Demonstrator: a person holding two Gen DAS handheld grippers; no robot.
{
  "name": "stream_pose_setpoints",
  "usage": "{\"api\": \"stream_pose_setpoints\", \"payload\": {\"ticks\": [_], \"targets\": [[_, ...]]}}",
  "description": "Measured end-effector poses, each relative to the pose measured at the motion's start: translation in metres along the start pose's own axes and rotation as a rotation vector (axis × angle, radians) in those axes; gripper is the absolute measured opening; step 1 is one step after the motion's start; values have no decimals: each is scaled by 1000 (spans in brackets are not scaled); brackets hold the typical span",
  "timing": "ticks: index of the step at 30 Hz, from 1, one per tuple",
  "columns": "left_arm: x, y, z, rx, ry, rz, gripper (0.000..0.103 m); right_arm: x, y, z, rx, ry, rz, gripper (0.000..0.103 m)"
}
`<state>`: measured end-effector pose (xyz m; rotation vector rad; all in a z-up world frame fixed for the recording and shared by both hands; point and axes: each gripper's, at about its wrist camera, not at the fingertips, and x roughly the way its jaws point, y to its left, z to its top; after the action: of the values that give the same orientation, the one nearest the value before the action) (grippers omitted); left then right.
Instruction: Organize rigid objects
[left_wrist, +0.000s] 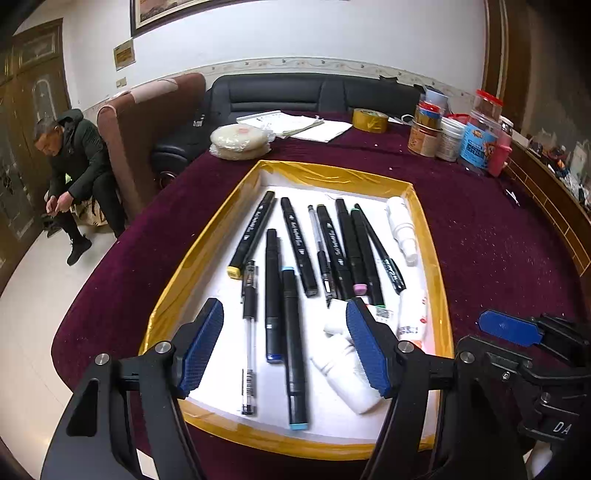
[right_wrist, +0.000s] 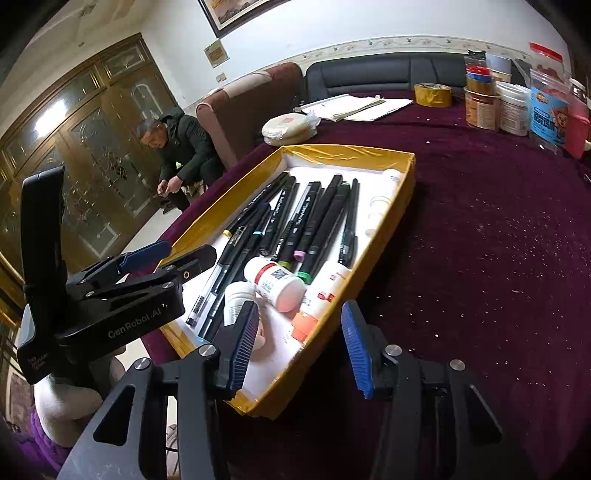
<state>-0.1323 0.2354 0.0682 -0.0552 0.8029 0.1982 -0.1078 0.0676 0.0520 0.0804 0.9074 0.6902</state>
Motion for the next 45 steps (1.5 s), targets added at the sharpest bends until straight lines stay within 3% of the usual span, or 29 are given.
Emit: {"api": "stream_pose_setpoints", "payload": {"ticks": [27,38,42,45], "targets": [[-3,-67,-1,127,28,-17,68,-29,-40,-11,23,-76,-94,44],[-7,-76,-4,131,20,-25,68,-35,-35,-14,-18,-103,-159,56],[-14,-70,-4,101,-15,-28,68,-35,-31,-15,-30,-102,-171,56],[-31,-58,1,51,-116,11,71,-37,-29,-15,-34,-110,-178,56]]}}
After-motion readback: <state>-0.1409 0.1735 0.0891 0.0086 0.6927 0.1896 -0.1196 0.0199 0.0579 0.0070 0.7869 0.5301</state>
